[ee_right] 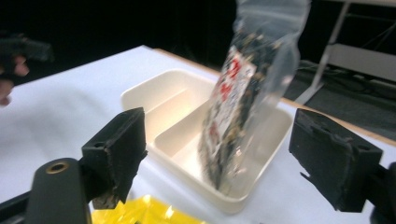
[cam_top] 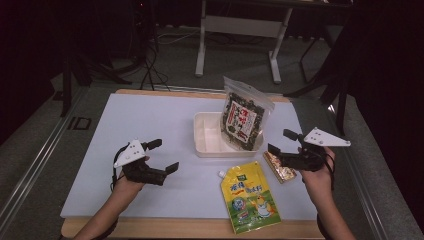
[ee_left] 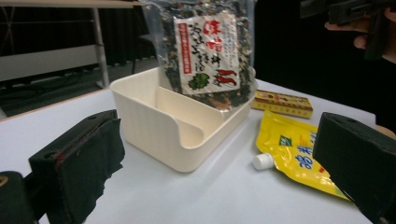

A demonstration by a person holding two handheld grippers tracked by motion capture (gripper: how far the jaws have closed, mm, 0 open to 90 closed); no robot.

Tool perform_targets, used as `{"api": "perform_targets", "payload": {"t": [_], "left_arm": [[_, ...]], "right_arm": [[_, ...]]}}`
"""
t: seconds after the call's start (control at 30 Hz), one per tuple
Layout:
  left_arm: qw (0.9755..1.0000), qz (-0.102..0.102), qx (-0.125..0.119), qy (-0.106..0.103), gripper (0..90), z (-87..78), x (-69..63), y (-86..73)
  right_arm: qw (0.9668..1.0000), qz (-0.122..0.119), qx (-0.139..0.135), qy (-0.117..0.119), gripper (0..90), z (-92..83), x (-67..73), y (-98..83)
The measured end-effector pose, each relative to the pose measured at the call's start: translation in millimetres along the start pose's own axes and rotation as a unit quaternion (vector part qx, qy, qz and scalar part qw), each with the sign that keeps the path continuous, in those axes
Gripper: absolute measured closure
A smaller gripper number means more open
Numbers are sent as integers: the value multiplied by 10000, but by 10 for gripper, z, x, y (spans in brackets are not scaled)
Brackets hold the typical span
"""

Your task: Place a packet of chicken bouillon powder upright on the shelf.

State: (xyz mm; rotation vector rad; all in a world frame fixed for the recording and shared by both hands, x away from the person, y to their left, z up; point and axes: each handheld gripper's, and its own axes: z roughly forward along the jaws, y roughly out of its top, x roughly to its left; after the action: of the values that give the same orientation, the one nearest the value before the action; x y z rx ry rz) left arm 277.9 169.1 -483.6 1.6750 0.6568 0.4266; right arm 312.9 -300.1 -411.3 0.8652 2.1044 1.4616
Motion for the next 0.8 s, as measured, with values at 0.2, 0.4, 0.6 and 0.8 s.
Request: {"api": "perform_targets", "payload": {"t": [0.2, 0.4, 0.6, 0.8], "left_arm": [[9999, 45, 83, -37, 13, -47, -63, 0], [9998, -87, 186, -85, 13, -59, -98, -101], [9995, -189, 203, -115, 13, -51, -100, -176], [9995, -204, 200, -123, 13, -48, -93, -194]], "right_arm": [[9986, -192, 165, 466, 191, -60, 78, -68], [9960, -11, 665, 590, 99, -9, 111, -173], [9910, -105, 1132, 708, 207, 199, 134, -396], [9831, 174, 1678, 709, 324, 458, -63, -570]]}}
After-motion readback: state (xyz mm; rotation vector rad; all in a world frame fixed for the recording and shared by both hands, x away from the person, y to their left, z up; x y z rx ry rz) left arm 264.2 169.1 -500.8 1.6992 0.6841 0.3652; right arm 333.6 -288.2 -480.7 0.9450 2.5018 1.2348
